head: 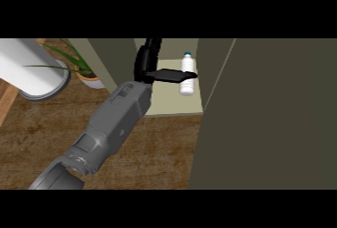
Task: Pick up the bottled water, place it into the cabinet and close the cabinet
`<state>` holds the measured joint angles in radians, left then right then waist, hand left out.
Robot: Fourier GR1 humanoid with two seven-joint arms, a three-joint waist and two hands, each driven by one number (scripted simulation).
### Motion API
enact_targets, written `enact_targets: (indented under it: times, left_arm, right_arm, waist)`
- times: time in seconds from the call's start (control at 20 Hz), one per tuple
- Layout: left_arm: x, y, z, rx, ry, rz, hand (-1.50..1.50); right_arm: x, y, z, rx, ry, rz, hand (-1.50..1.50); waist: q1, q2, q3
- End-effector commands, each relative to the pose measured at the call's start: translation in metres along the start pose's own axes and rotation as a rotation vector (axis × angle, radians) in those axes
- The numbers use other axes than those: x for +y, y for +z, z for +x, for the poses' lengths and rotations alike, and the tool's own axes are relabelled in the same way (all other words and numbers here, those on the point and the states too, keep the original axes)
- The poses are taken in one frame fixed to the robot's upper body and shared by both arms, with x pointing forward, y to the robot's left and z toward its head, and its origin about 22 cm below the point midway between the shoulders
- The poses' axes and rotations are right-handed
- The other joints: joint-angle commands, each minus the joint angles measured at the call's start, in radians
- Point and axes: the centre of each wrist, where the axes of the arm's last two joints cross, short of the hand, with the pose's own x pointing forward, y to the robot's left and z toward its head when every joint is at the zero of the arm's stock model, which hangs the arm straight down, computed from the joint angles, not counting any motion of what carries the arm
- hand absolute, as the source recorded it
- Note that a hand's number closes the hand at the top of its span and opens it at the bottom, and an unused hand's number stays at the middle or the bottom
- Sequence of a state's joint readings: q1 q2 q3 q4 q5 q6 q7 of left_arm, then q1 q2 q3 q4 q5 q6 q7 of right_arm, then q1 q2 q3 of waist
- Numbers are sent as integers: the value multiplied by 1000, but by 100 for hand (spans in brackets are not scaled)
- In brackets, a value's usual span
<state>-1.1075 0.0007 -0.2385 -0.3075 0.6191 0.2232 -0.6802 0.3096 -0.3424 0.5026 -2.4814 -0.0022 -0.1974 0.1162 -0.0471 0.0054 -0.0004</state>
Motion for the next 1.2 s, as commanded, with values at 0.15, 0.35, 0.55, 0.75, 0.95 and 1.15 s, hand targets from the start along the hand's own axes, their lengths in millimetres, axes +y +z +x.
enact_targets:
  times: [0.15, 0.35, 0.55, 0.75, 0.95, 1.15]
  left_arm:
    - [-15, 29, -1, 10, 115, -49, -150]
    - [-9, 46, 3, 47, 136, -64, 150]
    - [-4, 73, 9, 68, 155, -56, 150]
    - [26, 94, 13, 75, 144, -70, 150]
    - [33, 140, 6, 53, 139, -34, 150]
    - [81, 181, 24, 48, 114, -27, 150]
  right_arm:
    - [-9, 4, 20, -24, 31, -6, -150]
    - [-1, -7, 4, -17, 25, -20, -150]
    - [-5, 9, 21, -7, 92, 38, -150]
    - [0, 5, 29, 45, 169, 154, 150]
    - [13, -1, 18, 96, 160, 281, 150]
    - [19, 11, 27, 155, 24, 312, 150]
  waist:
    - [37, -13, 1]
    - [67, -15, 0]
    - [63, -19, 1]
    - [73, -21, -1]
    - [67, -13, -1]
    - [61, -14, 0]
